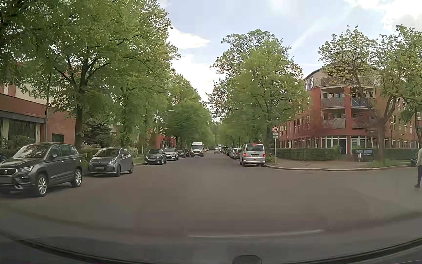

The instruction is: Follow the waypoints while adhering to traffic rules and regulations

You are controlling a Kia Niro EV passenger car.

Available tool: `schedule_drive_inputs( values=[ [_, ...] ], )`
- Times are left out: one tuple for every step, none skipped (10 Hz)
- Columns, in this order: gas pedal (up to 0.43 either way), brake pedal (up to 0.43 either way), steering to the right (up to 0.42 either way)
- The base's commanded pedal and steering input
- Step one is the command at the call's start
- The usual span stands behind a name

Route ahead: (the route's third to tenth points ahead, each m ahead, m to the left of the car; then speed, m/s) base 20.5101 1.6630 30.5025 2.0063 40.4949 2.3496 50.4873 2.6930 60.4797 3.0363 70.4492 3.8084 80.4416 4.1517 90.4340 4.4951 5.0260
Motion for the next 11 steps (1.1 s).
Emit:
schedule_drive_inputs(
  values=[
    [0.390, 0.018, 0.001],
    [0.409, 0.018, 0.000],
    [0.409, 0.018, 0.001],
    [0.409, 0.018, 0.001],
    [0.409, 0.018, 0.000],
    [0.409, 0.018, -0.001],
    [0.409, 0.018, -0.001],
    [0.409, 0.018, -0.005],
    [0.409, 0.018, -0.010],
    [0.409, 0.018, -0.012],
    [0.409, 0.018, -0.013]
  ],
)
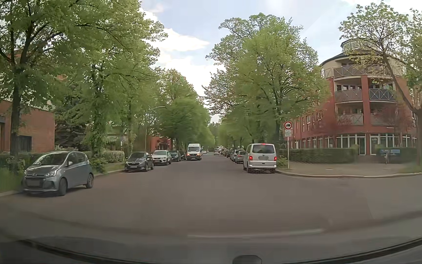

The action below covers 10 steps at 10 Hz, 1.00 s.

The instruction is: Follow the waypoints while adhering to traffic rules and regulations

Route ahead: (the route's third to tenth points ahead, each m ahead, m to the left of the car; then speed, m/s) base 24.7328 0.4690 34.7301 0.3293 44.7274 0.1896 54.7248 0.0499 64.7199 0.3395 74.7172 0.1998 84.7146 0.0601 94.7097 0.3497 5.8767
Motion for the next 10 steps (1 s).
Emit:
schedule_drive_inputs(
  values=[
    [0.409, 0.018, -0.016],
    [0.409, 0.018, -0.017],
    [0.409, 0.018, -0.017],
    [0.409, 0.018, -0.018],
    [0.409, 0.018, -0.018],
    [0.409, 0.018, -0.014],
    [0.409, 0.018, -0.014],
    [0.409, 0.018, -0.014],
    [0.409, 0.018, -0.013],
    [0.409, 0.018, -0.011]
  ],
)
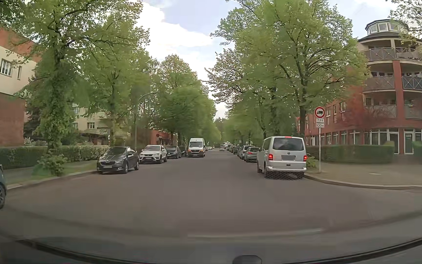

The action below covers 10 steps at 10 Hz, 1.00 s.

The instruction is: Follow the waypoints while adhering to traffic rules and regulations

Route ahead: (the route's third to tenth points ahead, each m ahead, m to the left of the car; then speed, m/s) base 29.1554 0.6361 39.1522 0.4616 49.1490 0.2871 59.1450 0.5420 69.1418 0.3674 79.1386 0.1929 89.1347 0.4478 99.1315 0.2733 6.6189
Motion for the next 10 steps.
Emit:
schedule_drive_inputs(
  values=[
    [0.409, 0.018, -0.011],
    [0.409, 0.018, -0.011],
    [0.409, 0.018, -0.012],
    [0.409, 0.018, -0.012],
    [0.409, 0.018, -0.012],
    [0.409, 0.018, -0.012],
    [0.409, 0.018, -0.012],
    [0.409, 0.018, -0.012],
    [0.409, 0.018, -0.012],
    [0.409, 0.018, -0.012]
  ],
)
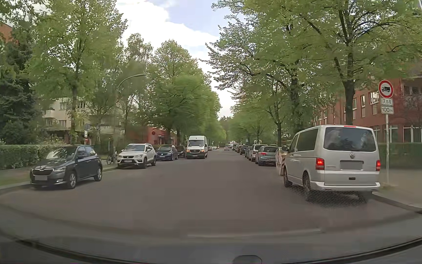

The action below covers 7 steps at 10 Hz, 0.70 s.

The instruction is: Follow the waypoints while adhering to traffic rules and regulations

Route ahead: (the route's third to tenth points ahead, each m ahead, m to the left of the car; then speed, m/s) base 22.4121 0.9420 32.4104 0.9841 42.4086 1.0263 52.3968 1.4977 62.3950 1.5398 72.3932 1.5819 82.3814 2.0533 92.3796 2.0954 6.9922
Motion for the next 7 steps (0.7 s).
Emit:
schedule_drive_inputs(
  values=[
    [0.409, 0.018, -0.011],
    [0.409, 0.018, -0.009],
    [0.409, 0.018, -0.006],
    [0.429, 0.018, -0.004],
    [0.441, 0.018, -0.003],
    [0.441, 0.018, -0.003],
    [0.441, 0.018, -0.003]
  ],
)
